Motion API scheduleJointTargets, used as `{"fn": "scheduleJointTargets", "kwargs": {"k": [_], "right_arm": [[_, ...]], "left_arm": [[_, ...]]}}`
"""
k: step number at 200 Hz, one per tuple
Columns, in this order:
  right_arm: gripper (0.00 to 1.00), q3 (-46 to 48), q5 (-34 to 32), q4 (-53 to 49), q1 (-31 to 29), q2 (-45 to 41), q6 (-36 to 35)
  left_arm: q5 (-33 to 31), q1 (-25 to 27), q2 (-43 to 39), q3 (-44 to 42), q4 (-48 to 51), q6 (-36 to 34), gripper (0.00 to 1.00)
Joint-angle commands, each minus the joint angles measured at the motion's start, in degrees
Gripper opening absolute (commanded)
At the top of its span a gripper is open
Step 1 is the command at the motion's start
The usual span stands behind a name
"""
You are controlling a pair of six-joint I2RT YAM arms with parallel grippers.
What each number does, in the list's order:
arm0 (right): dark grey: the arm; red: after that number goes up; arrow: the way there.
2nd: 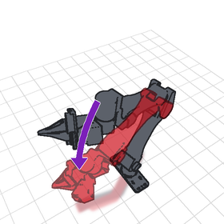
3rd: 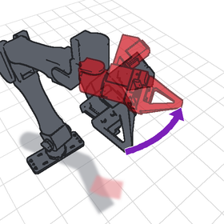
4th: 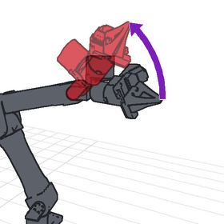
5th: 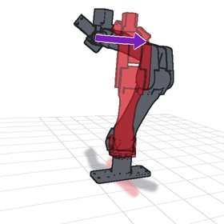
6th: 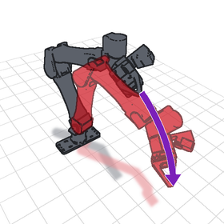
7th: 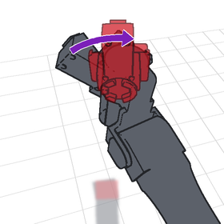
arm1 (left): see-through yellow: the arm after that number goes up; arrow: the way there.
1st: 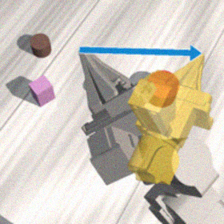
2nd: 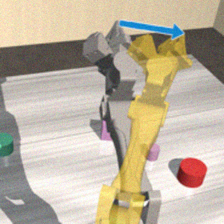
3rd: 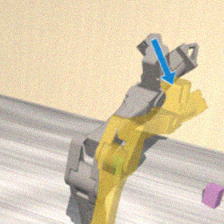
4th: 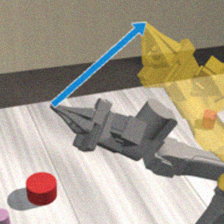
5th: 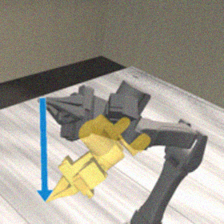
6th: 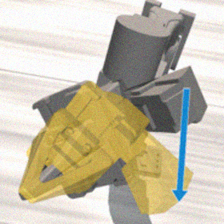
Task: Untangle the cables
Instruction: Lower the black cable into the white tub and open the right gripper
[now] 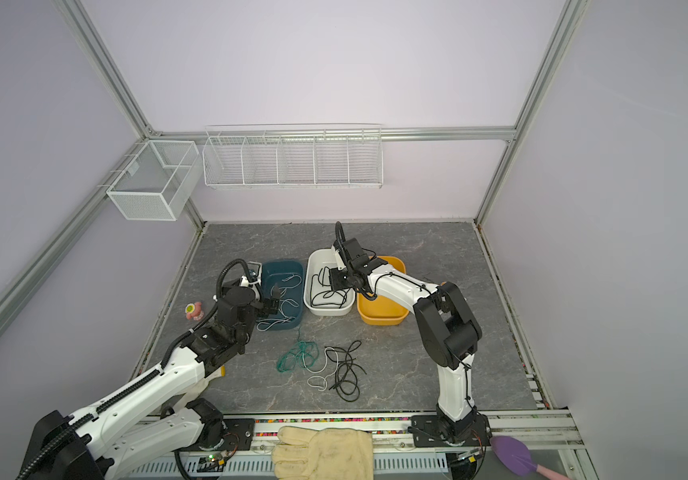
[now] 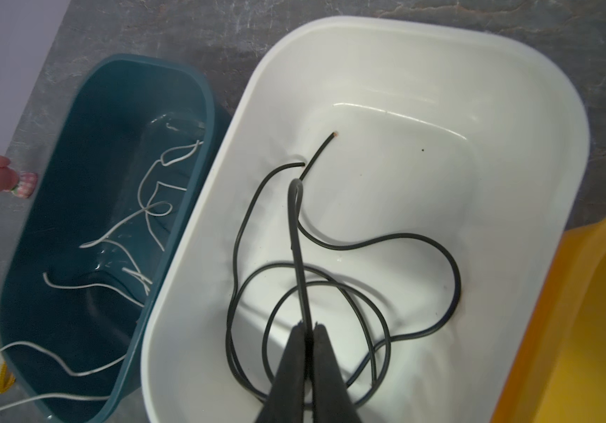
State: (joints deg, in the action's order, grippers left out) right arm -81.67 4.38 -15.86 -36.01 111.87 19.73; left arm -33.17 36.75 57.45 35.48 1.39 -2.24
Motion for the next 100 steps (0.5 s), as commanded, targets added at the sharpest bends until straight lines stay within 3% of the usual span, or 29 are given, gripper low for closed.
{"fn": "scheduleJointTargets", "kwargs": {"k": [1,100], "right_arm": [[0.09,-1.88,-0.75,-2.65,-0.14,1.12,0.16],[0.25,-6.18,-1.95,-10.01,-0.31,2.83,0.86]], "left_arm": [[0.79,-0.37,0.64,0.37,-0.96,-1.47,0.99],[2.85,-0.45,1.58,0.89,-0.25,-1.79,0.99]]}}
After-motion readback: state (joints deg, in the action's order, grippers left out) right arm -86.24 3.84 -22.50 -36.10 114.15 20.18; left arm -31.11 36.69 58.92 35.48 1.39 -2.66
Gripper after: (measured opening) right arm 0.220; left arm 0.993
